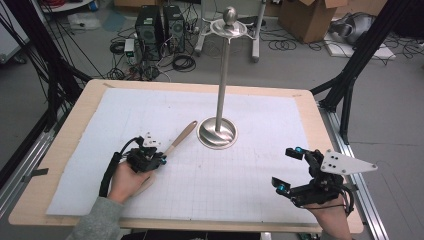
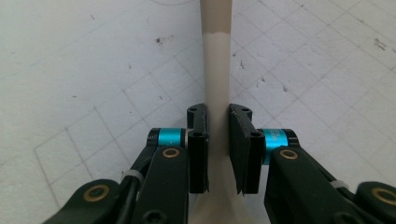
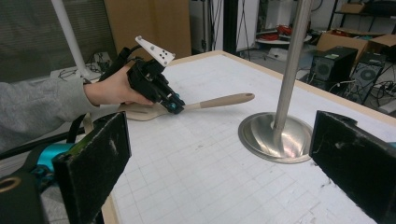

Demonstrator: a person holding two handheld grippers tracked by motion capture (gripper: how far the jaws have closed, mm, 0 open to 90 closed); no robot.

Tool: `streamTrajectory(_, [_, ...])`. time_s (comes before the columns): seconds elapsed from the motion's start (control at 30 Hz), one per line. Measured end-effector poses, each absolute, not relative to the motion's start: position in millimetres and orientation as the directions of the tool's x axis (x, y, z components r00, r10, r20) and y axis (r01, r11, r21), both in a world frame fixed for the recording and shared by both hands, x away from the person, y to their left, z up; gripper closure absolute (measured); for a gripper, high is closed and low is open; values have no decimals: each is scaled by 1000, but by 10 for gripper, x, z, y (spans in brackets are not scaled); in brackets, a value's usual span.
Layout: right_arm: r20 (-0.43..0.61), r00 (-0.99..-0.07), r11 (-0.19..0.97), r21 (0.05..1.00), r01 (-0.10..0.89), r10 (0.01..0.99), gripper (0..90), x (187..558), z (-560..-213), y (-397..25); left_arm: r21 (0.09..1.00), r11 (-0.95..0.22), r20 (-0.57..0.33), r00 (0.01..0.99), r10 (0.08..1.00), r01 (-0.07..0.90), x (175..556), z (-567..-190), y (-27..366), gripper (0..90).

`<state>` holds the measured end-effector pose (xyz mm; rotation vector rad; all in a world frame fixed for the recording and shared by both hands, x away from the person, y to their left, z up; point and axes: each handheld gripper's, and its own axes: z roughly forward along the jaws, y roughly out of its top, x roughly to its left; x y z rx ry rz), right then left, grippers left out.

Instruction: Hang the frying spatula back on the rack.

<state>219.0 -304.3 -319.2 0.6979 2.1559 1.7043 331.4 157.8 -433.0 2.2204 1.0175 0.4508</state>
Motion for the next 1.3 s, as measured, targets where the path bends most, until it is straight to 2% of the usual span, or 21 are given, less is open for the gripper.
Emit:
streamTrajectory(0.27, [57, -836, 182, 966, 184, 546, 41, 2201, -3199, -3036, 714, -433, -22, 637, 771, 550, 3314, -4258, 1684, 777])
streamTrajectory(0.77, [58, -836, 184, 965, 187, 545, 41, 2211, -3206, -3033, 772, -363, -86, 651, 754, 522, 3261, -4051, 1829, 777])
streamTrajectory(1.3, [60, -835, 184, 965, 189, 547, 41, 2241, -3208, -3035, 814, -329, -102, 675, 731, 479, 3152, -3741, 1943, 777])
